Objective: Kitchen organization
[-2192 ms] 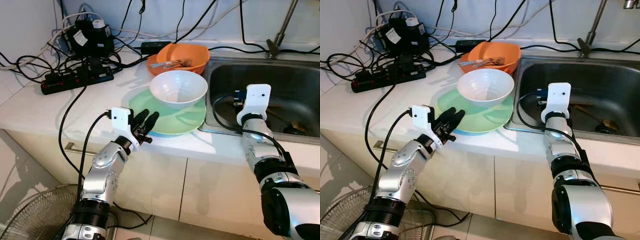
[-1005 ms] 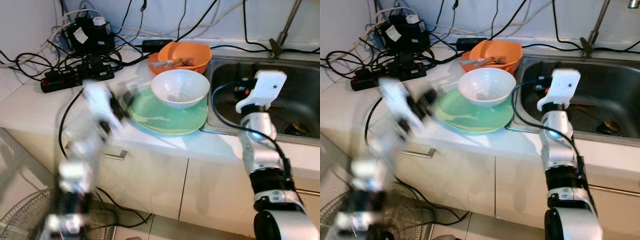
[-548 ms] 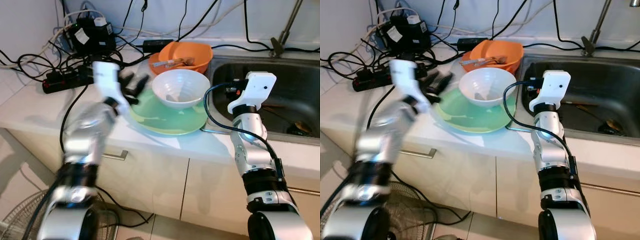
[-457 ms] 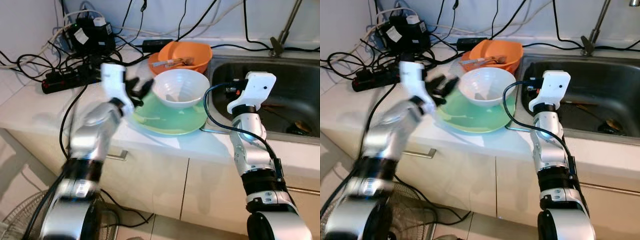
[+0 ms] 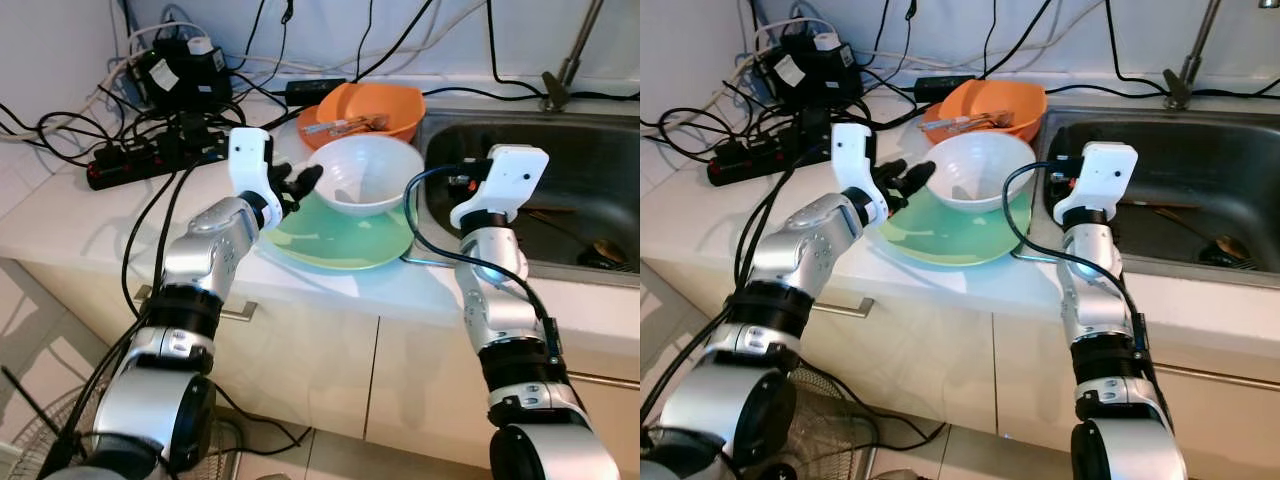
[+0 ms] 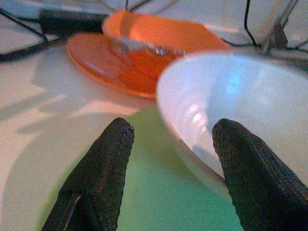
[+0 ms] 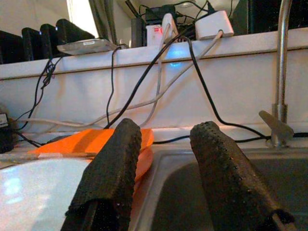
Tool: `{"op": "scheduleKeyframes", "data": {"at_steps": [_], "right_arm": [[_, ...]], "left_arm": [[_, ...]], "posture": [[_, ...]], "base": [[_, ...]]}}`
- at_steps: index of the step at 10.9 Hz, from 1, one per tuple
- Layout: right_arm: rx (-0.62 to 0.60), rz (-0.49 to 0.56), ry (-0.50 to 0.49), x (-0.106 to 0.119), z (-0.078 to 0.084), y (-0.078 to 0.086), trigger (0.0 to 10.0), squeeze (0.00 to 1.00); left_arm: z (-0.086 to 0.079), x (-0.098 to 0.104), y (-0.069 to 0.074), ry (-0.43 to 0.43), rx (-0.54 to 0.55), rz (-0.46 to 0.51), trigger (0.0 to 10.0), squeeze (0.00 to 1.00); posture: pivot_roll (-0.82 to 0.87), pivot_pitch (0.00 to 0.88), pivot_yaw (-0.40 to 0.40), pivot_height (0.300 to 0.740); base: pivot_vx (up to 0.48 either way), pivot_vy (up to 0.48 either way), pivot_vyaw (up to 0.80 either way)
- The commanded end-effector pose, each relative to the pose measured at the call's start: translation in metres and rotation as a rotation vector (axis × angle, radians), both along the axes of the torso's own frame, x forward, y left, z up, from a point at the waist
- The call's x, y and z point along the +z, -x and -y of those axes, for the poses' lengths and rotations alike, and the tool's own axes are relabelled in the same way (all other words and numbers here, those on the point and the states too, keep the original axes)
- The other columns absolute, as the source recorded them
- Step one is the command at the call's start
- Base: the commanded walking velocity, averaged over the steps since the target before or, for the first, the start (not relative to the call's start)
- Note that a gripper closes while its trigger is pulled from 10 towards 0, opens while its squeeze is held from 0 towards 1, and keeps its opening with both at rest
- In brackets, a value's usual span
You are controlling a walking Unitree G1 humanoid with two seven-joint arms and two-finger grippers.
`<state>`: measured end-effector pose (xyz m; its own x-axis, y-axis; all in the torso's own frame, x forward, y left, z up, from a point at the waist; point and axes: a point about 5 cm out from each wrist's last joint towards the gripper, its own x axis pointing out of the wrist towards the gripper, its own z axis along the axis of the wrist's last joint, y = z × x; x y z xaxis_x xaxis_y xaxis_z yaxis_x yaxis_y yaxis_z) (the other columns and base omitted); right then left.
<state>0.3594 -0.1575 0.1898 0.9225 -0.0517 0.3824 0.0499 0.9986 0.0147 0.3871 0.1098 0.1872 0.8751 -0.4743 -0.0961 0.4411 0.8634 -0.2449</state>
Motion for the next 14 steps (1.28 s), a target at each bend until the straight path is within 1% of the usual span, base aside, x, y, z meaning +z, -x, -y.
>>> {"op": "scheduleKeyframes", "data": {"at_steps": [1,3,4,5,6,7,8,10,14], "right_arm": [[0.01,-0.002,0.011,0.0,-0.004,0.001,10.0,0.0],[0.011,-0.005,0.013,0.0,-0.005,0.0,10.0,0.0],[0.009,-0.007,0.015,0.0,-0.004,0.0,10.0,0.0],[0.006,-0.008,0.016,0.0,-0.003,-0.001,10.0,0.0],[0.005,-0.014,0.018,-0.001,-0.003,-0.001,10.0,0.0],[0.006,-0.018,0.019,-0.002,-0.003,-0.001,10.0,0.0],[0.007,-0.021,0.02,-0.002,-0.003,-0.001,10.0,0.0],[0.005,-0.024,0.022,-0.002,-0.002,-0.002,10.0,0.0],[0.002,-0.032,0.021,-0.003,-0.002,-0.002,10.0,0.0]], "left_arm": [[-0.002,-0.01,0.0,-0.032,-0.015,-0.066,10.0,0.0],[-0.004,-0.019,0.004,-0.026,-0.038,-0.12,10.0,0.0],[-0.004,-0.02,0.004,-0.018,-0.038,-0.125,10.0,0.0],[-0.003,-0.018,0.004,0.009,-0.041,-0.111,10.0,0.0],[0.0,-0.014,0.005,0.048,-0.048,-0.086,5.9,0.0],[0.001,-0.012,0.005,0.072,-0.052,-0.079,0.0,0.0],[0.004,-0.012,0.006,0.115,-0.06,-0.086,0.0,0.0],[0.008,-0.013,0.007,0.153,-0.065,-0.097,0.0,0.0],[0.011,-0.014,0.009,0.18,-0.068,-0.107,0.0,0.0]], "posture": [[0.05,0.0,0.136,0.74],[0.05,0.0,0.137,0.74],[0.05,0.0,0.137,0.74],[0.06,0.0,0.134,0.74],[0.06,0.0,0.133,0.74],[0.06,0.0,0.132,0.74],[0.06,0.0,0.132,0.74],[0.06,0.0,0.131,0.74],[0.06,0.0,0.129,0.74]], "base": [[0.0,0.0,0.0],[0.0,0.0,0.0],[0.0,0.0,0.0],[0.0,0.0,0.0],[0.0,0.0,0.0],[0.0,0.0,0.0],[0.0,0.0,0.0],[0.0,0.0,0.0],[0.0,0.0,0.0]]}}
